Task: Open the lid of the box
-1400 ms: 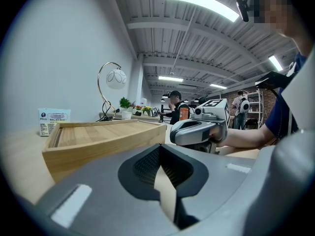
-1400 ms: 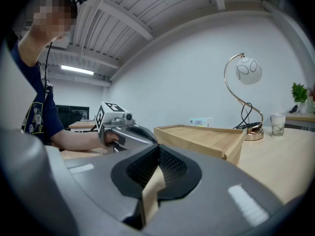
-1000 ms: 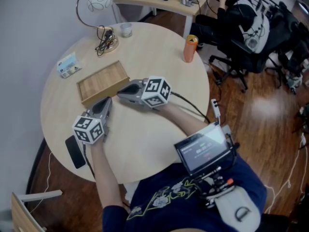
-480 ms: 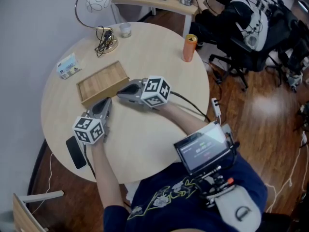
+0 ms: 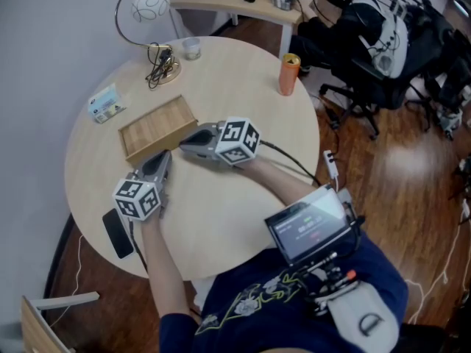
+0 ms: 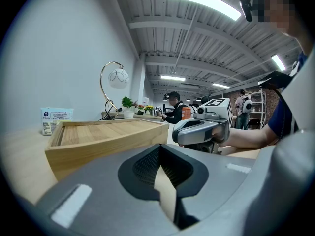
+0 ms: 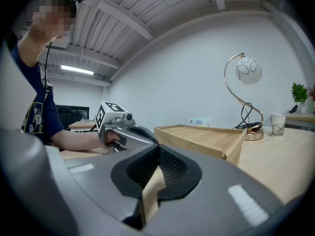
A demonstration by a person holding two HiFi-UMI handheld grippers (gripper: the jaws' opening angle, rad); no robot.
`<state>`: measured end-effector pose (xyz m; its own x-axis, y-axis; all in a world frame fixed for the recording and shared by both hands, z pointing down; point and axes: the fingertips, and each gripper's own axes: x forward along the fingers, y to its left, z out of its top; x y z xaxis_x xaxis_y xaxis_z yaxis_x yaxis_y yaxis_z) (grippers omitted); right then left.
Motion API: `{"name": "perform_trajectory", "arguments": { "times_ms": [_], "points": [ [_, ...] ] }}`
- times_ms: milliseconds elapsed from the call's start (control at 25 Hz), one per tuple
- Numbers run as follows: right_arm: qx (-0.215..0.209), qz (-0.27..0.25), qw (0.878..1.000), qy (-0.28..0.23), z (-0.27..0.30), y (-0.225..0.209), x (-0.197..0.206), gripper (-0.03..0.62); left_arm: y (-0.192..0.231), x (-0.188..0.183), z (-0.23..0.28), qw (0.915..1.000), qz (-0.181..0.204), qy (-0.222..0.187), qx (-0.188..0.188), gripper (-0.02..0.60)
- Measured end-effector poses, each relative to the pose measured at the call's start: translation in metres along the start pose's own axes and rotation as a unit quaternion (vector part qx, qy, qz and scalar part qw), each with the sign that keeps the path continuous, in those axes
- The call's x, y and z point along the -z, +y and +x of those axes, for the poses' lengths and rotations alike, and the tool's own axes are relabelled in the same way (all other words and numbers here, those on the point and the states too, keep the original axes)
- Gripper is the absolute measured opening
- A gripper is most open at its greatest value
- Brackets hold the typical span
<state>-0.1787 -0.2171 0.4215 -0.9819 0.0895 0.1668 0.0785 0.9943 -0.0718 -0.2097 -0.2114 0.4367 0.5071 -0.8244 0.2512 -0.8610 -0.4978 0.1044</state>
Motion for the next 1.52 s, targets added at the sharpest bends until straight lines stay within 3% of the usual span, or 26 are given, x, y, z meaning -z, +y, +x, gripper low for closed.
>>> {"name": "perform_trajectory", "arguments": {
  "times_ms": [1040, 1240, 1320, 1400, 1480, 1520],
  "points": [
    [-0.002, 0.000, 1.000, 0.000, -0.001, 0.000, 0.000, 0.014, 0.001, 0.000, 0.000, 1.0000, -0.003, 0.003, -0.008, 0.000],
    [-0.001, 0.001, 1.000, 0.000, -0.002, 0.000, 0.000, 0.014, 0.006, 0.002, 0.001, 0.9995, -0.011, 0.013, -0.027, 0.000],
    [0.000, 0.002, 1.000, 0.000, -0.003, -0.001, -0.001, 0.014, 0.009, -0.005, -0.003, 0.9988, -0.022, -0.012, -0.041, 0.001],
    [0.003, 0.001, 1.000, -0.001, -0.003, -0.001, -0.001, 0.014, 0.019, -0.030, -0.023, 0.9923, -0.049, -0.088, -0.072, 0.000],
    [0.004, 0.000, 1.000, -0.003, -0.002, 0.000, 0.000, 0.014, 0.047, -0.056, -0.066, 0.9695, -0.061, -0.164, -0.172, 0.002],
    [0.003, 0.000, 1.000, -0.002, 0.000, 0.001, 0.000, 0.014, 0.068, -0.061, -0.090, 0.9543, -0.058, -0.174, -0.236, 0.000]
  ]
}}
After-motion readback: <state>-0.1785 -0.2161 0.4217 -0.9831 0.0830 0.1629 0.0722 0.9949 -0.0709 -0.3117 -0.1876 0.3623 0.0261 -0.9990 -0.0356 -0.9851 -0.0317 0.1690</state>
